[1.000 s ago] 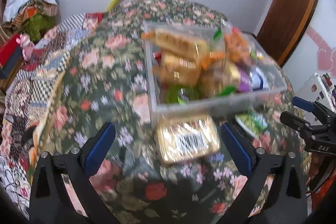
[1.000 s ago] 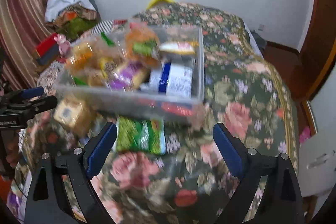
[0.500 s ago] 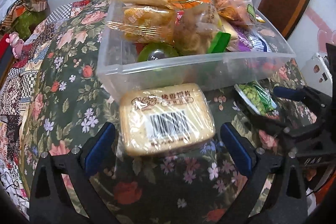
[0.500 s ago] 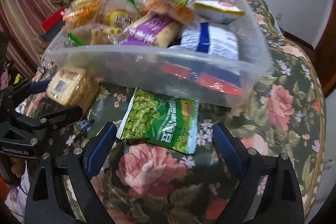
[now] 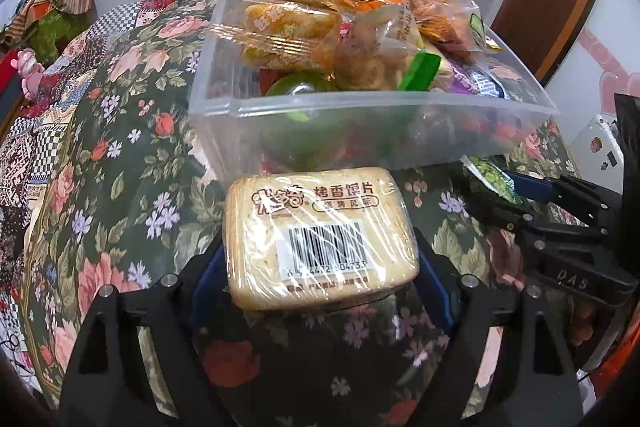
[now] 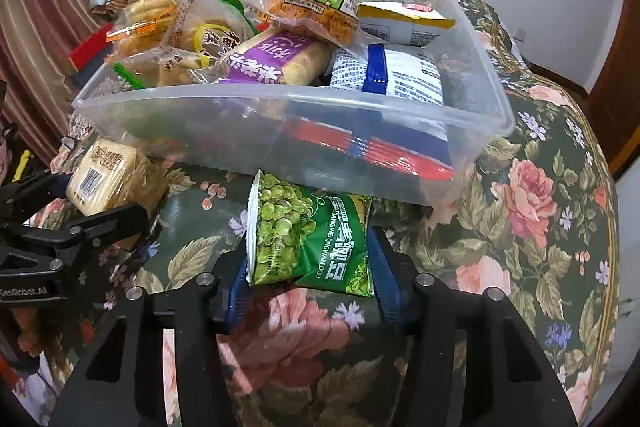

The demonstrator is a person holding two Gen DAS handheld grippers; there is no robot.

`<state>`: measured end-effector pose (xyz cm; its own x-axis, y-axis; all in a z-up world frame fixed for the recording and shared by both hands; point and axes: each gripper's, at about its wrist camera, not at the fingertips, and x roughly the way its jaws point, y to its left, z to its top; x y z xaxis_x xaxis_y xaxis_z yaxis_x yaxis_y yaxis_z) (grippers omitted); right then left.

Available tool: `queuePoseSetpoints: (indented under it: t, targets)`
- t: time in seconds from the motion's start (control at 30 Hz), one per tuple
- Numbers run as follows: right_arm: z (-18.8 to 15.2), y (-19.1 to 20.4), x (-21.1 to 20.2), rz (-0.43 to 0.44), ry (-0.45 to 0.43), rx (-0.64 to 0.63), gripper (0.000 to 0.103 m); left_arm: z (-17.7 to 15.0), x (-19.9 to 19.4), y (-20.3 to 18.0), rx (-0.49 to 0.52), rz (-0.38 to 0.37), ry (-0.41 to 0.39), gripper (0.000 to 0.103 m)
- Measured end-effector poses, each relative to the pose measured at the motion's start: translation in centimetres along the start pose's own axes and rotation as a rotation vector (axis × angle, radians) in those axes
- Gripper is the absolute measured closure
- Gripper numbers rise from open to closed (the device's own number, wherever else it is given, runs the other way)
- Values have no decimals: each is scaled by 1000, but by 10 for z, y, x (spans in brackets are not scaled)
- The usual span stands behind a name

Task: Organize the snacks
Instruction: 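Grasp the cream biscuit box with the left tool while the right tool grasps the green pea bag, then place both items into the clear box and open both tools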

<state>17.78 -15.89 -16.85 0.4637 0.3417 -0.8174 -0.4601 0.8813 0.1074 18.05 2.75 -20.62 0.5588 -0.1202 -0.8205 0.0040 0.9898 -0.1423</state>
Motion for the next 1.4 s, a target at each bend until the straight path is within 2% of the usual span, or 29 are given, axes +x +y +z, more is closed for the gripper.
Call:
queuePoseSetpoints:
  t: [0.17,0.4,0.73,1.03,1.4]
  targets:
    - [-8,-11,-12,11,-20,21,59,-5,-13,3,-12,-14,-11,20]
    - [-8,-8,-37,4,-90,8,59,0,-50,-2,-8,-26,-84,20]
    - [14,-10,-70,-13,-220,28,59,29,-88,-30,31,-40,-205,20]
    - [27,-18,-76,-40,-269,32,59,64,-77,-49,21,-88,-231,20]
    - [42,-23,-53,-35,-253,-3,59,100,-43,-71,49,-82,-200,20]
